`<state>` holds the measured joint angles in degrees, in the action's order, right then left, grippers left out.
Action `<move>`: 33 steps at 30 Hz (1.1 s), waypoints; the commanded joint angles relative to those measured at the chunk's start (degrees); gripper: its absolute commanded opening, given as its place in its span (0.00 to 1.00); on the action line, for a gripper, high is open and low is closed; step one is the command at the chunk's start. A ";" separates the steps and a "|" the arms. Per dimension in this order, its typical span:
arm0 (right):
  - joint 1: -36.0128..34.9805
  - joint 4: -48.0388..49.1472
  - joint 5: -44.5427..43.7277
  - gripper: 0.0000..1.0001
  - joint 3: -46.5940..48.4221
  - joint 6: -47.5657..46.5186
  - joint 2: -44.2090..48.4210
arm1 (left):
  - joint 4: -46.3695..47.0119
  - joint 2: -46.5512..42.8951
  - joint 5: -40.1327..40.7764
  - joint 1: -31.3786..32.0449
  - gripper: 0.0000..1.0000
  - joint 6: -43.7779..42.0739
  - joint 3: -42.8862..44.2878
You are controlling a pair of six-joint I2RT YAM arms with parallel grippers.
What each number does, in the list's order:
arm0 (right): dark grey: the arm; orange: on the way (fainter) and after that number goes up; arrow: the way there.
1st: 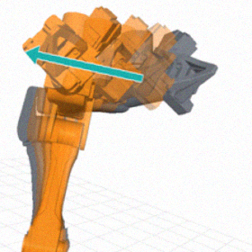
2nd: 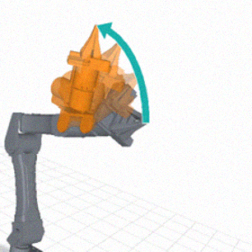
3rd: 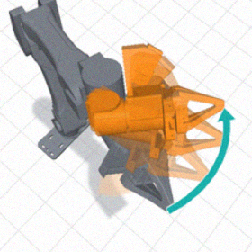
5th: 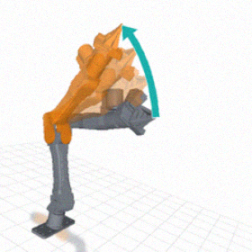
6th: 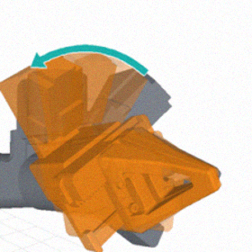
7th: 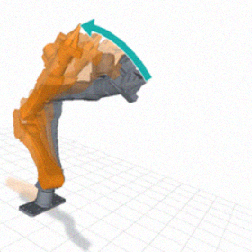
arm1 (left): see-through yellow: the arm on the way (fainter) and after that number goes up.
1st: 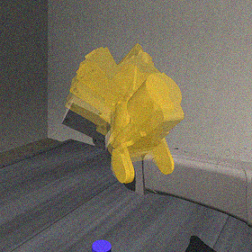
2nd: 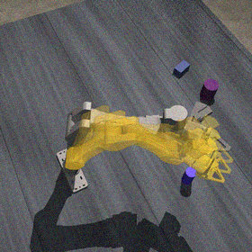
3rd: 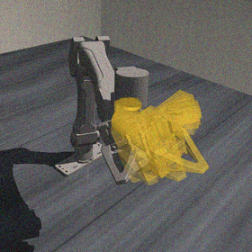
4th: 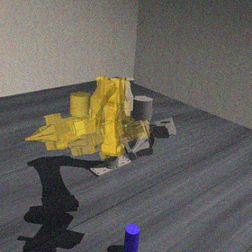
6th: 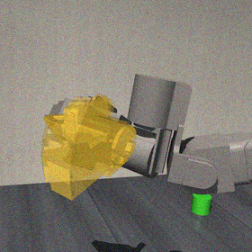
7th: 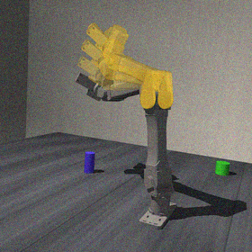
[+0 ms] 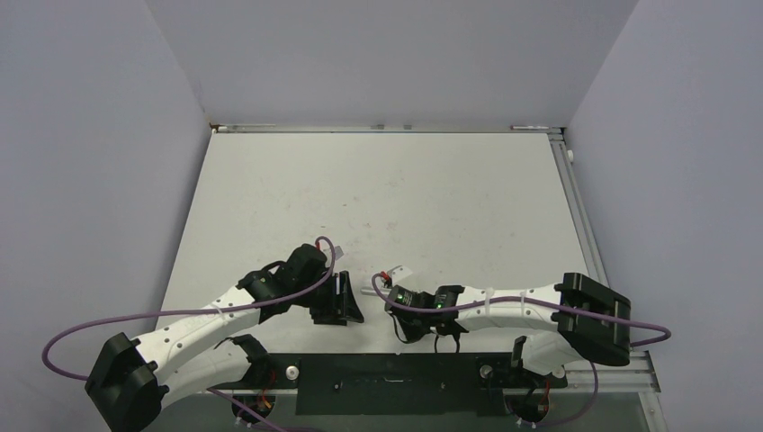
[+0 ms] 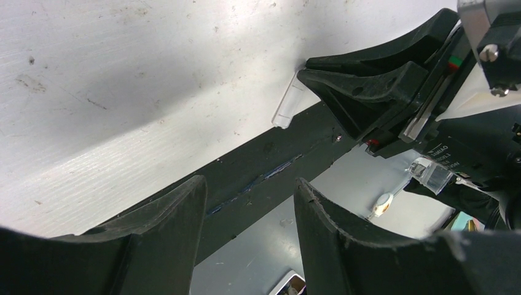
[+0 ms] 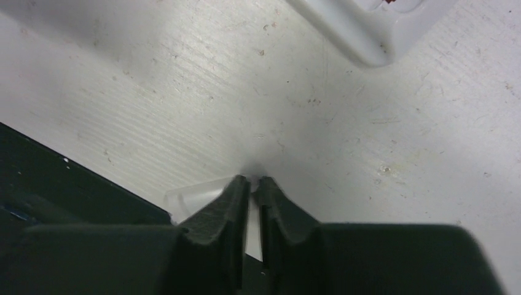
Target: Load the batteries into the remote control
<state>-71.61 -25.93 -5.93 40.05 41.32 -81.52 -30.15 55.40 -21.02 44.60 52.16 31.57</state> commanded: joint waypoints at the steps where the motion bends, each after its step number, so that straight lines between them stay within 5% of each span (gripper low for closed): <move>1: -0.27 -0.18 1.25 0.09 -1.24 0.43 0.42 | 2.33 0.06 -0.61 0.31 0.51 0.54 -0.44; 15: 0.58 -6.81 -1.66 0.08 5.37 0.94 9.23 | 4.53 -0.21 -5.26 0.20 0.54 0.86 1.21; 33: 1.69 -4.81 -1.86 0.08 12.54 3.11 10.92 | 21.55 2.33 -15.29 0.40 0.51 10.02 -3.95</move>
<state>-70.41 -32.16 -6.83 49.87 43.42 -70.72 -15.22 57.52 -33.52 44.60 59.92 28.18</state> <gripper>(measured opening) 0.086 0.531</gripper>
